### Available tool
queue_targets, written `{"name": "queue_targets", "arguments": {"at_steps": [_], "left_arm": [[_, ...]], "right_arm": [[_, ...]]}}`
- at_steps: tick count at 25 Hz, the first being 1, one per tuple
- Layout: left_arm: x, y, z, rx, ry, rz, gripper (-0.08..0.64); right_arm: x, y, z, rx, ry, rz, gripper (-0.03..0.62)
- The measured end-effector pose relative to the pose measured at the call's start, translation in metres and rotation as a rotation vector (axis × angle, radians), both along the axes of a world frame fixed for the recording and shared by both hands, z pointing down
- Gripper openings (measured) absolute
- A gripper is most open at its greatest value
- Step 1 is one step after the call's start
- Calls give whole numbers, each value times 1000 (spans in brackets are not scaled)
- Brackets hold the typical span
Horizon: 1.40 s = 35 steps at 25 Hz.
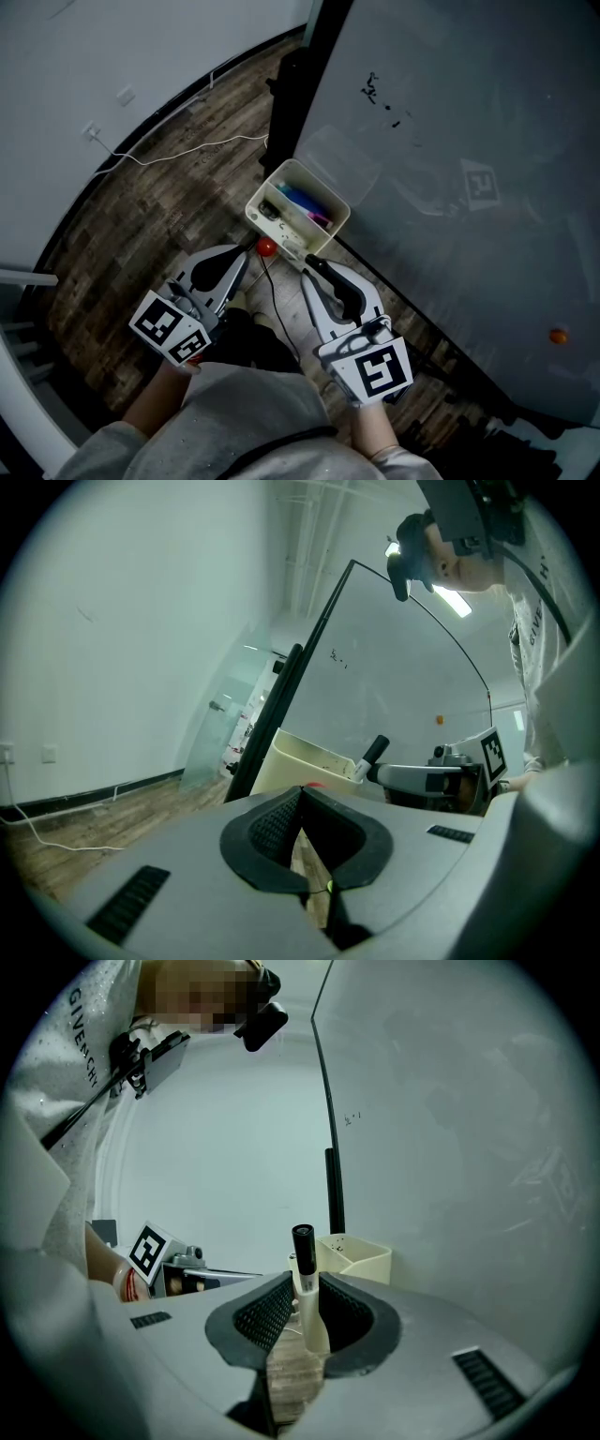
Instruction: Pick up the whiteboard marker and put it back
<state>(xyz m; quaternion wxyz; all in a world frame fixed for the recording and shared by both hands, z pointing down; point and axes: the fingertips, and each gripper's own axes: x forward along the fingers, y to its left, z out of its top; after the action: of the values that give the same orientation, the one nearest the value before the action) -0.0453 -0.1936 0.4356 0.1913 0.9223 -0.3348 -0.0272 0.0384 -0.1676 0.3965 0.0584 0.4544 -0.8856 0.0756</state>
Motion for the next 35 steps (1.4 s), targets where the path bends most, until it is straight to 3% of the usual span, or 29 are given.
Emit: {"name": "queue_targets", "arguments": {"at_steps": [18, 35], "left_arm": [[9, 29, -11, 18, 12, -19, 11], [20, 61, -32, 57, 16, -10, 11]], "right_arm": [[2, 25, -6, 21, -18, -22, 78], [-6, 50, -19, 46, -13, -102, 18]]}}
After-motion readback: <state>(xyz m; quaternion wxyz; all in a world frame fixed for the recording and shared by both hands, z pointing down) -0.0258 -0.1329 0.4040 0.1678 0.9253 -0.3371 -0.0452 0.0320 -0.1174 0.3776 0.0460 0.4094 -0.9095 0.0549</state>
